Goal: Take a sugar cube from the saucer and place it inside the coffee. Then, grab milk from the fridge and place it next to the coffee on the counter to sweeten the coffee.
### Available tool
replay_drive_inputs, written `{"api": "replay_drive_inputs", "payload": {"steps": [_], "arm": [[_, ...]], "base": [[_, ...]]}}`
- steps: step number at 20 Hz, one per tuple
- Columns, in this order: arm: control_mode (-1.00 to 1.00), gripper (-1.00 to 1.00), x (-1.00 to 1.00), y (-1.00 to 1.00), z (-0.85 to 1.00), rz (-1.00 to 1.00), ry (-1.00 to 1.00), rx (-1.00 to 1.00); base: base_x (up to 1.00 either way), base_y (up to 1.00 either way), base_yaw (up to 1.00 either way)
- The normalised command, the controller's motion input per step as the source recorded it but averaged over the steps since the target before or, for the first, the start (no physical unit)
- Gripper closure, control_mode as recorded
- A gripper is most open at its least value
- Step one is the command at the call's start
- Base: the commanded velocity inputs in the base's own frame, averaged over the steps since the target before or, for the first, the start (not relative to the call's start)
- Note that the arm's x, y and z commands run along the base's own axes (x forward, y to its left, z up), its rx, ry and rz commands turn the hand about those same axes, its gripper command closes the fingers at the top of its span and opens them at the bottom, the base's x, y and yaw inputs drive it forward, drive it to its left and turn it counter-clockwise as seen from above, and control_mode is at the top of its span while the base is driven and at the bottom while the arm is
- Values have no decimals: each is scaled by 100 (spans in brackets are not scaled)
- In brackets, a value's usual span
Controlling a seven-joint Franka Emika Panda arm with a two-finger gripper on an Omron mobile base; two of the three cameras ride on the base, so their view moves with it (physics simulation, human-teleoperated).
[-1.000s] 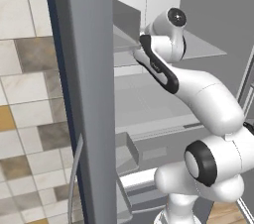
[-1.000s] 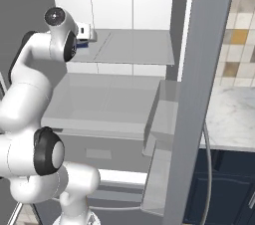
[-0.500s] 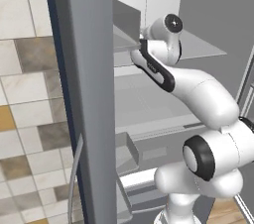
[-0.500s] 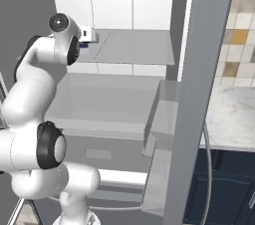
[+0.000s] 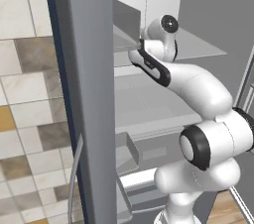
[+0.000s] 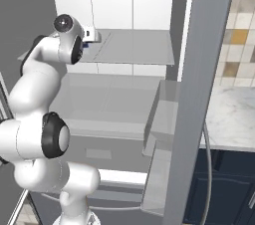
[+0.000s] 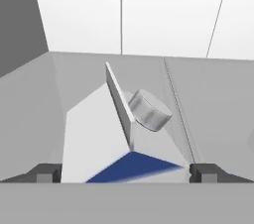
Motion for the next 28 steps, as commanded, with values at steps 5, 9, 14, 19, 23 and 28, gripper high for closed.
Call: {"api": "replay_drive_inputs", "payload": {"steps": [5,9,14,19,23,28], "arm": [[-100,-100,24,0,-3,0,0,0],[-100,-100,27,0,-3,0,0,0],[-100,100,5,0,-7,0,0,0],[-100,100,-21,0,0,0,-1,0],[-100,100,-97,-1,26,0,-19,0],[-100,100,-100,-11,61,0,-28,0]], "base": [[0,0,0],[0,0,0],[0,0,0],[0,0,0],[0,0,0],[0,0,0]]}}
